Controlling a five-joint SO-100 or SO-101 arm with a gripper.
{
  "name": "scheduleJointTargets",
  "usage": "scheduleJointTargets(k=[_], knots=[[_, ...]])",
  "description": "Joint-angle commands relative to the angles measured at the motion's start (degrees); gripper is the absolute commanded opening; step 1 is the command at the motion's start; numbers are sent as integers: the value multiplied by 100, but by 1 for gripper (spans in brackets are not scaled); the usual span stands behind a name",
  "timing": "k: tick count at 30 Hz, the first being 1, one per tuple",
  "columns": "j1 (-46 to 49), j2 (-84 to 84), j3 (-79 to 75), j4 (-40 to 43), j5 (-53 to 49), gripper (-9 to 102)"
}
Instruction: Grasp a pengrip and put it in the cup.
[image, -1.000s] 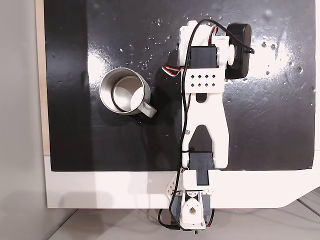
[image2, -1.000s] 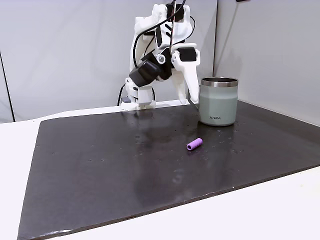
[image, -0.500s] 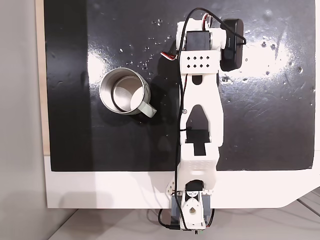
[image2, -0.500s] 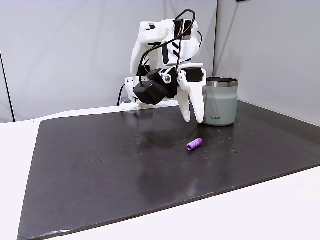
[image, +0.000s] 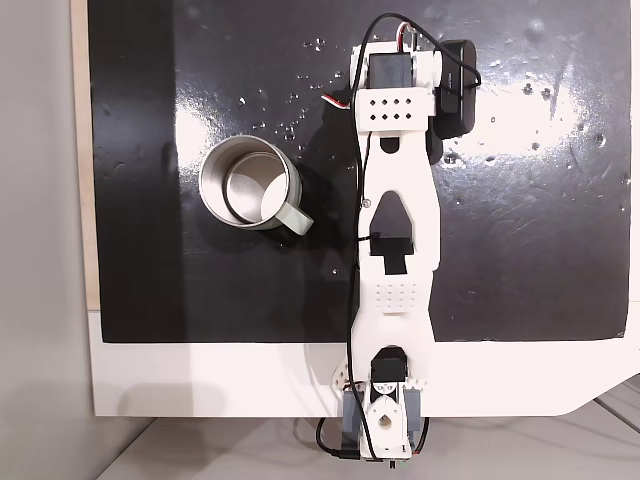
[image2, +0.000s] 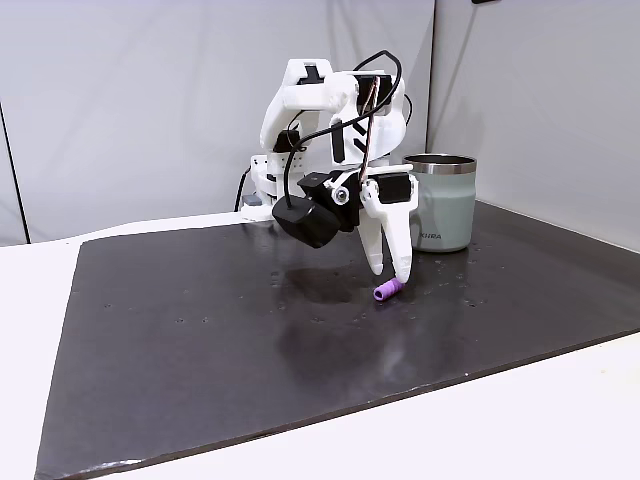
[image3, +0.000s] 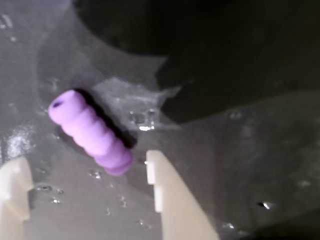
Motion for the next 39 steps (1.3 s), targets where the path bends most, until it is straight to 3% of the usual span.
scheduleJointTargets(k=[1,19,27,39], knots=[[62,-35,-466,70,9,22],[132,-439,-703,79,44,0],[176,-237,-650,167,114,0],[-105,1951,545,264,281,0]])
